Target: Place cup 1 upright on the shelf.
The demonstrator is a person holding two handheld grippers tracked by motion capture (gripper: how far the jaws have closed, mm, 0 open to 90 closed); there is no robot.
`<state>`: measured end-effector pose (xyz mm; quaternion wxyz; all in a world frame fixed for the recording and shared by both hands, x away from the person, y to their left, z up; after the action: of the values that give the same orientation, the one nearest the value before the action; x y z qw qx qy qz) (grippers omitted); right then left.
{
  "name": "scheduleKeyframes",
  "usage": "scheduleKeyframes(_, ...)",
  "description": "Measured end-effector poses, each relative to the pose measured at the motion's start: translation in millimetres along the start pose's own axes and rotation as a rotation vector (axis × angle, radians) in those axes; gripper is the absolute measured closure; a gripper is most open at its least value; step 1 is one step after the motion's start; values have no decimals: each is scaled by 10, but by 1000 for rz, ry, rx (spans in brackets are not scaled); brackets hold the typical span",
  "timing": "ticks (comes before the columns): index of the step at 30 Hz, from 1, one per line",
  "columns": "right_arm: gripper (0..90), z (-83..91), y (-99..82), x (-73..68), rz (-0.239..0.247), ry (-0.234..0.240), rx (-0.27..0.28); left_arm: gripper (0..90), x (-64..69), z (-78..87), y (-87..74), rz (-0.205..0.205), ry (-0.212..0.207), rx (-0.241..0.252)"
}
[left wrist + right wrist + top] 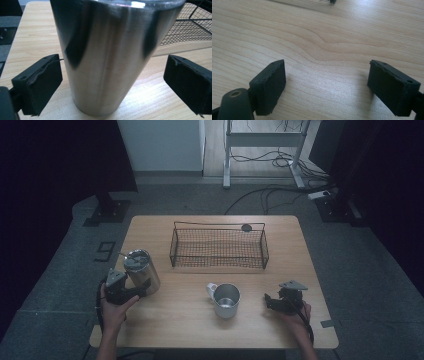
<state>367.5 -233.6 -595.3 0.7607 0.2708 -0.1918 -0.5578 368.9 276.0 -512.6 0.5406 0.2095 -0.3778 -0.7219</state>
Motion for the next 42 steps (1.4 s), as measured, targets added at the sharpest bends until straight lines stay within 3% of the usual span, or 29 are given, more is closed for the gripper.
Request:
scheduleKeyframes(28,147,1,-2,3,-3,-4,1,5,-48,-195,177,-6,15,18)
scheduleKeyframes(42,146,1,-2,4,-3,-4,1,11,-34,-331,234,3,60,19)
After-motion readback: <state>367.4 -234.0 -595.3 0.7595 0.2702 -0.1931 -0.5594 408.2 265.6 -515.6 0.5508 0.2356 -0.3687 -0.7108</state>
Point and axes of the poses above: each handheld gripper's, and its own axes: z roughly backward along the jaws, y roughly out of its top, x roughly to its right, the point moved 6 cm from there along -z, roughly forward along the jaws, and after that the axes turned 9 degrees about -x, right-handed, at the moved point
